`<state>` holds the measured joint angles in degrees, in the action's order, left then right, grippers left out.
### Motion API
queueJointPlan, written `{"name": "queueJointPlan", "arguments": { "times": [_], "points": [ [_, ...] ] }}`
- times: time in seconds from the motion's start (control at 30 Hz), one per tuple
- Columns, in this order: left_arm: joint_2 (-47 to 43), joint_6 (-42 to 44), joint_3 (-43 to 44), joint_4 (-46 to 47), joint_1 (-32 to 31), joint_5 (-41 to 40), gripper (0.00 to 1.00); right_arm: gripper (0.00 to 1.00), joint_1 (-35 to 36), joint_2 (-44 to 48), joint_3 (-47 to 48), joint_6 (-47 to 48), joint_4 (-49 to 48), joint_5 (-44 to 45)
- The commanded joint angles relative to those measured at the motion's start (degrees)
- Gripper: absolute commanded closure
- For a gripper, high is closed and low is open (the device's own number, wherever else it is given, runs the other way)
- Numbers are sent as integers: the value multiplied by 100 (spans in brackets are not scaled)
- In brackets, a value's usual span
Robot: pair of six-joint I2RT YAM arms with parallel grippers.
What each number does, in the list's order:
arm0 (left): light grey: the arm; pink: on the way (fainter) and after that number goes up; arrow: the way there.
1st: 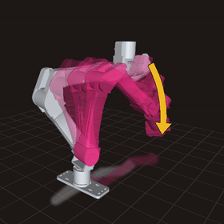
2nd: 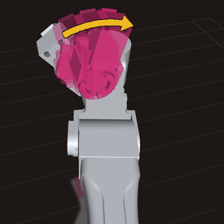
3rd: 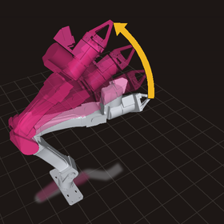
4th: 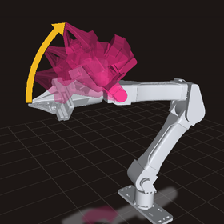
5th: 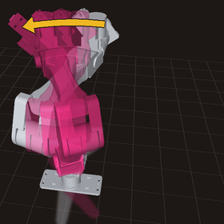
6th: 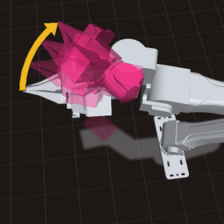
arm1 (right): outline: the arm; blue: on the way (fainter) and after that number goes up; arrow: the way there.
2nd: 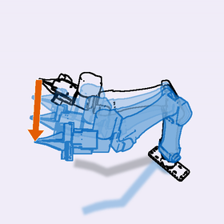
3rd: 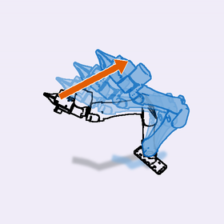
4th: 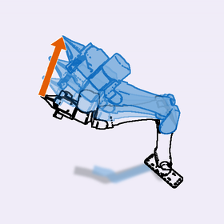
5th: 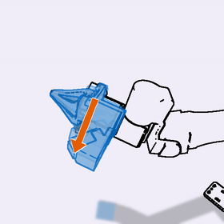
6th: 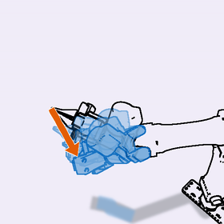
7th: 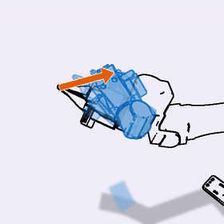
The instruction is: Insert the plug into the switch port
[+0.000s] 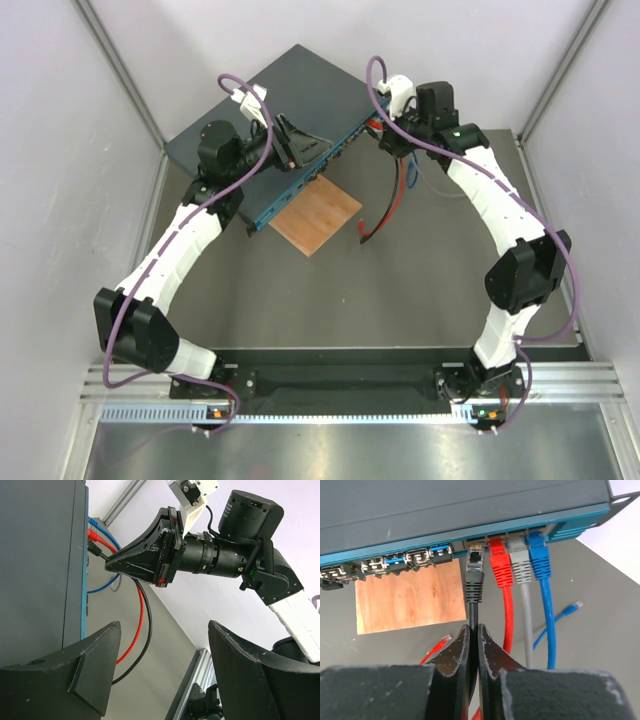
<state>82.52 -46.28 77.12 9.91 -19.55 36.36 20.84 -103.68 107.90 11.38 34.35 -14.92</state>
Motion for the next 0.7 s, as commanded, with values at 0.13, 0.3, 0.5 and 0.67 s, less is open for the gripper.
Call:
{"name": "queueJointPlan", "arguments": {
  "times": [0.13,0.3,0.5,0.67],
  "points": [
    [-43,-30,-48,327,-5,38,25,100,-27,-126,478,189,-367,147],
    [-34,-4,-48,327,-5,38,25,100,-54,-240,688,251,-149,25],
    [-52,-12,-74,318,-5,38,24,100,-80,-460,1154,330,369,-362],
    [-34,-39,-66,327,-5,47,24,100,-63,-565,1374,435,783,-433]
  ]
}}
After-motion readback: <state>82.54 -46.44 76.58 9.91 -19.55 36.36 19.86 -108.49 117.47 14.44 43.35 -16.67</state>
